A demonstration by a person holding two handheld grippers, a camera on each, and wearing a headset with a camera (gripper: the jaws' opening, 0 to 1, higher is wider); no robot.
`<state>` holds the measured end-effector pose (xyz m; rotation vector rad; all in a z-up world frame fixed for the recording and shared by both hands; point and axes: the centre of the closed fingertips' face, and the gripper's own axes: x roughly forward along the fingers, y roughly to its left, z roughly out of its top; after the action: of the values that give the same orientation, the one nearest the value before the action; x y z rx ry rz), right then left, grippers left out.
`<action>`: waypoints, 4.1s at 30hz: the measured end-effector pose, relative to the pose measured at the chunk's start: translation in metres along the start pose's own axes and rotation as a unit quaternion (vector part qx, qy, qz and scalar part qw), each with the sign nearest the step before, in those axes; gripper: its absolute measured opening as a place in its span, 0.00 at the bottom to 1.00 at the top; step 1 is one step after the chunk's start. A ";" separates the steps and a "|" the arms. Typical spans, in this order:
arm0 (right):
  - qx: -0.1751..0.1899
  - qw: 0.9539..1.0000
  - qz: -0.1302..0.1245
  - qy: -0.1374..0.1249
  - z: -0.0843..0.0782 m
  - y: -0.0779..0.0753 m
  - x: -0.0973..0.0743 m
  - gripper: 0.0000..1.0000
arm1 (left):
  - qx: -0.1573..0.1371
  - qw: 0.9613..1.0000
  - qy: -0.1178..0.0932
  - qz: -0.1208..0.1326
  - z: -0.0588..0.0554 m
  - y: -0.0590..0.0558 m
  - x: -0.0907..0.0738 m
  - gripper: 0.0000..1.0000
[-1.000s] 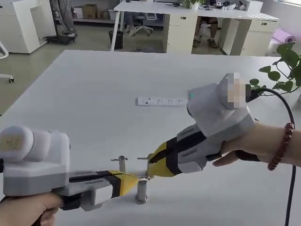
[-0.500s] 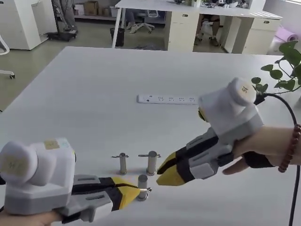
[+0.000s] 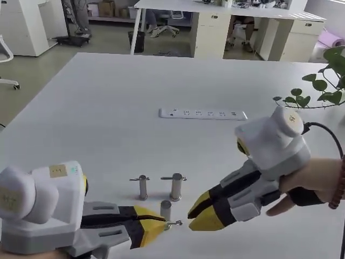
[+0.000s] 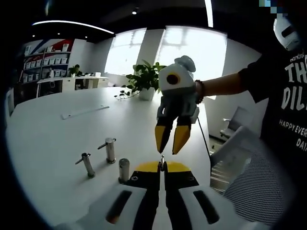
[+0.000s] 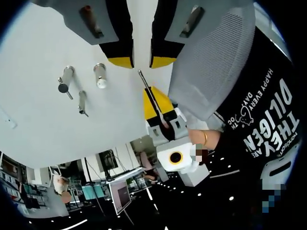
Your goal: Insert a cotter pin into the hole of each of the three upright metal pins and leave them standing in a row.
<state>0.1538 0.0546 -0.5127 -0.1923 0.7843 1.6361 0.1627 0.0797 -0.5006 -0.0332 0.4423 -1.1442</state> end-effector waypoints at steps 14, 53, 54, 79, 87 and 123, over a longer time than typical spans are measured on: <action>-0.015 0.999 0.038 -0.009 0.002 0.015 0.005 0.05 | 0.007 0.999 -0.013 -0.042 0.004 -0.019 0.002 0.00; -0.091 0.994 -0.001 0.052 0.004 0.007 0.008 0.00 | 0.024 1.000 -0.003 0.011 0.000 -0.003 0.001 0.07; -0.093 0.994 -0.006 0.054 0.005 0.004 0.008 0.00 | 0.024 1.000 -0.003 0.013 0.000 -0.002 0.000 0.08; -0.083 0.986 -0.094 0.106 -0.013 -0.046 -0.006 0.00 | 0.056 0.990 0.035 0.125 -0.020 0.044 0.003 0.19; -0.076 0.983 -0.113 0.123 -0.021 -0.058 -0.007 0.00 | 0.047 0.987 0.044 0.150 -0.028 0.059 0.009 0.20; -0.078 0.979 -0.111 0.151 -0.029 -0.075 0.005 0.00 | 0.018 0.985 0.070 0.157 -0.048 0.074 0.040 0.12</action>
<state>0.2134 0.0429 -0.5654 -0.6294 0.8300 1.4727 0.2235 0.0847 -0.5763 0.1452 0.5323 -0.8458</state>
